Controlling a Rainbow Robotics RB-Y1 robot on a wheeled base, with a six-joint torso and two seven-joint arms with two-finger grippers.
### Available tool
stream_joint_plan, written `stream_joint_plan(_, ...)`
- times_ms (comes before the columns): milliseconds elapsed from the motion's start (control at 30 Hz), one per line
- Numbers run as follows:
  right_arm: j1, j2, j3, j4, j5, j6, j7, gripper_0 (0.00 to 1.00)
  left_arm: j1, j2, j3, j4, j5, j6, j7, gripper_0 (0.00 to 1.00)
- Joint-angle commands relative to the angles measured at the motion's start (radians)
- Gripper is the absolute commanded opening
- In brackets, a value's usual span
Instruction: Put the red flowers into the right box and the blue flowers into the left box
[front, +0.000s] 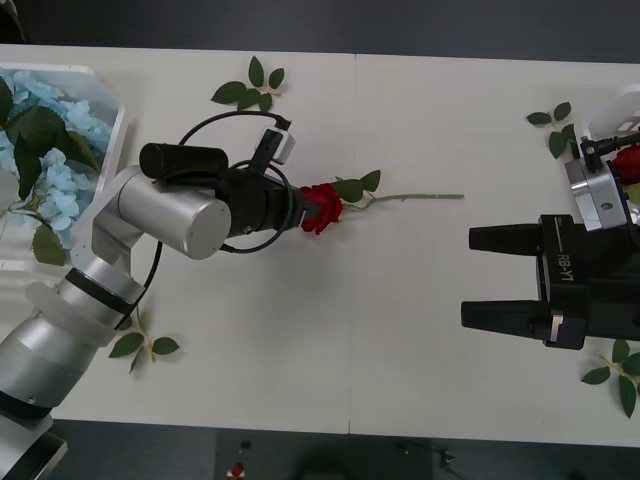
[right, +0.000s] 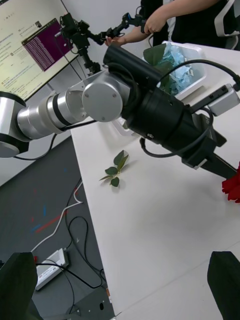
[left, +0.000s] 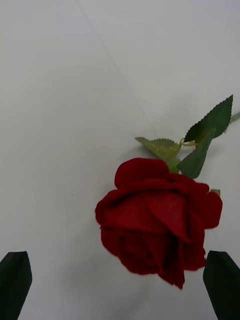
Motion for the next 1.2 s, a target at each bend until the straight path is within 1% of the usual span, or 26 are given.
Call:
stream_joint_plan(33, 0.0, 0.004, -0.006, -0.004, -0.011, -0.003, 0.021, 1.0, -0.061, -0.035, -0.07, 0.076, -0.006, -0.148, -0.046, 1.0)
stream_joint_plan(133, 0.0, 0.002, -0.006, -0.005, -0.011, -0.004, 0.02, 1.0, -0.093, -0.048, -0.121, 0.13, -0.013, -0.224, -0.052, 1.0)
stream_joint_plan(200, 0.0, 0.004, -0.006, -0.005, -0.011, -0.004, 0.02, 1.0, -0.11, -0.052, -0.148, 0.138, -0.022, -0.24, -0.06, 1.0)
stream_joint_plan(333, 0.0, 0.004, -0.006, -0.005, -0.011, -0.004, 0.021, 1.0, -0.136, -0.055, -0.182, 0.132, -0.039, -0.242, -0.108, 1.0)
stream_joint_plan(667, 0.0, 0.004, -0.006, -0.005, -0.011, -0.006, 0.02, 1.0, -0.162, -0.073, -0.184, 0.132, -0.039, -0.242, -0.275, 1.0)
stream_joint_plan(833, 0.0, 0.004, -0.006, -0.005, -0.011, -0.006, 0.02, 1.0, -0.167, -0.079, -0.185, 0.133, -0.023, -0.243, -0.259, 1.0)
stream_joint_plan(900, 0.0, 0.002, -0.006, -0.005, -0.011, -0.007, 0.02, 1.0, -0.167, -0.081, -0.184, 0.133, 0.023, -0.231, -0.166, 1.0)
stream_joint_plan(967, 0.0, 0.002, -0.006, -0.005, -0.011, -0.007, 0.018, 1.0, -0.182, -0.079, -0.179, 0.13, 0.095, -0.191, 0.023, 1.0)
stream_joint_plan(1000, 0.0, 0.002, -0.006, -0.005, -0.011, -0.007, 0.018, 1.0, -0.19, -0.079, -0.171, 0.127, 0.099, -0.173, 0.054, 1.0)
stream_joint_plan(1067, 0.0, 0.004, -0.006, -0.005, -0.011, -0.007, 0.018, 1.0, -0.234, -0.082, -0.11, 0.119, 0.122, -0.02, 0.124, 1.0)
stream_joint_plan(1100, 0.0, 0.002, -0.006, -0.005, -0.011, -0.007, 0.018, 1.0, -0.25, -0.087, -0.09, 0.118, 0.13, 0.033, 0.138, 1.0)
stream_joint_plan(1167, 0.0, 0.002, -0.006, -0.005, -0.011, -0.007, 0.018, 1.0, -0.305, -0.107, 0.019, 0.116, 0.159, 0.214, 0.212, 1.0)
stream_joint_plan(1200, 0.0, 0.004, -0.006, -0.005, -0.011, -0.006, 0.017, 1.0, -0.32, -0.113, 0.048, 0.116, 0.167, 0.26, 0.236, 1.0)
